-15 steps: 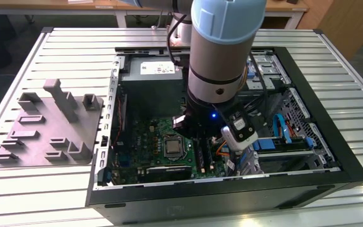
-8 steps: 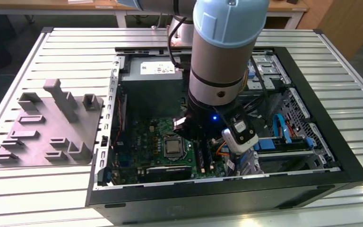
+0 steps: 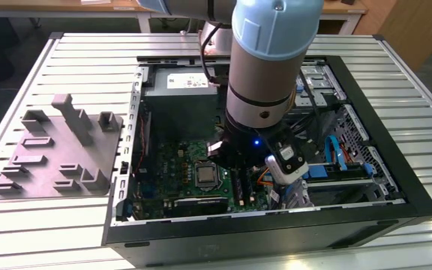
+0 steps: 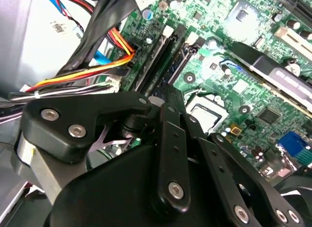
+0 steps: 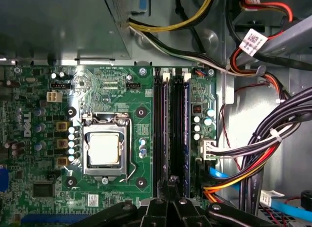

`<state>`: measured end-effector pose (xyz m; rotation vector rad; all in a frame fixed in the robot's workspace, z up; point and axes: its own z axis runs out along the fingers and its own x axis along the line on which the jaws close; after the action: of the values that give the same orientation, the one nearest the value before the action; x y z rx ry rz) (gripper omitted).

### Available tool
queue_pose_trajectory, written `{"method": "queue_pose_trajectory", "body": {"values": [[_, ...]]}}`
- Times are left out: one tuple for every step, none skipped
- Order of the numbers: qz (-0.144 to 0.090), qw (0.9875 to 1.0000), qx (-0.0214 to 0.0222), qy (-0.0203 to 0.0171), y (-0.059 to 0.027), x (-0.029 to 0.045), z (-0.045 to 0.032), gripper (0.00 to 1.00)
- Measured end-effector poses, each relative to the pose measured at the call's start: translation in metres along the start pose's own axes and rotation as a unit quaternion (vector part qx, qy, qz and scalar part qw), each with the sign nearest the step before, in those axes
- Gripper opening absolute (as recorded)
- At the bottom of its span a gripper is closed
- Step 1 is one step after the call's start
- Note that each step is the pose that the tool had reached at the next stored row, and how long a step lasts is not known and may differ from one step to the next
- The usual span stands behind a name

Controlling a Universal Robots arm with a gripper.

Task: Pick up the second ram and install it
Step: 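Press down the second ram until it locks into place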

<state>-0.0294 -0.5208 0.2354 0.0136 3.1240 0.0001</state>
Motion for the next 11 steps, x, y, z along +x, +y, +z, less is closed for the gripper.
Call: {"method": "queue_pose_trajectory", "body": {"values": [[0.000, 1.0000, 0.0000, 0.0002, 0.0000, -0.0006, 0.0003, 0.10], [0.000, 1.0000, -0.0001, 0.0006, 0.0000, -0.0018, 0.0007, 0.10], [0.000, 1.0000, 0.0000, 0.0009, 0.0000, -0.0026, 0.0008, 0.10], [0.000, 1.0000, 0.0001, 0.0009, 0.0000, -0.0028, 0.0008, 0.10], [0.000, 1.0000, 0.0001, 0.0009, -0.0001, -0.0028, 0.0010, 0.10], [0.000, 1.0000, -0.0002, 0.0008, 0.0000, -0.0028, 0.0021, 0.10], [0.000, 1.0000, -0.0002, 0.0009, 0.0000, -0.0028, 0.0035, 0.10], [0.000, 1.0000, 0.0000, 0.0009, 0.0000, -0.0028, 0.0043, 0.10], [0.000, 1.0000, 0.0001, 0.0009, 0.0000, -0.0028, 0.0043, 0.10], [0.000, 1.0000, 0.0001, 0.0009, 0.0000, -0.0028, 0.0043, 0.10], [0.000, 1.0000, 0.0002, 0.0009, -0.0001, -0.0028, 0.0043, 0.10]]}}
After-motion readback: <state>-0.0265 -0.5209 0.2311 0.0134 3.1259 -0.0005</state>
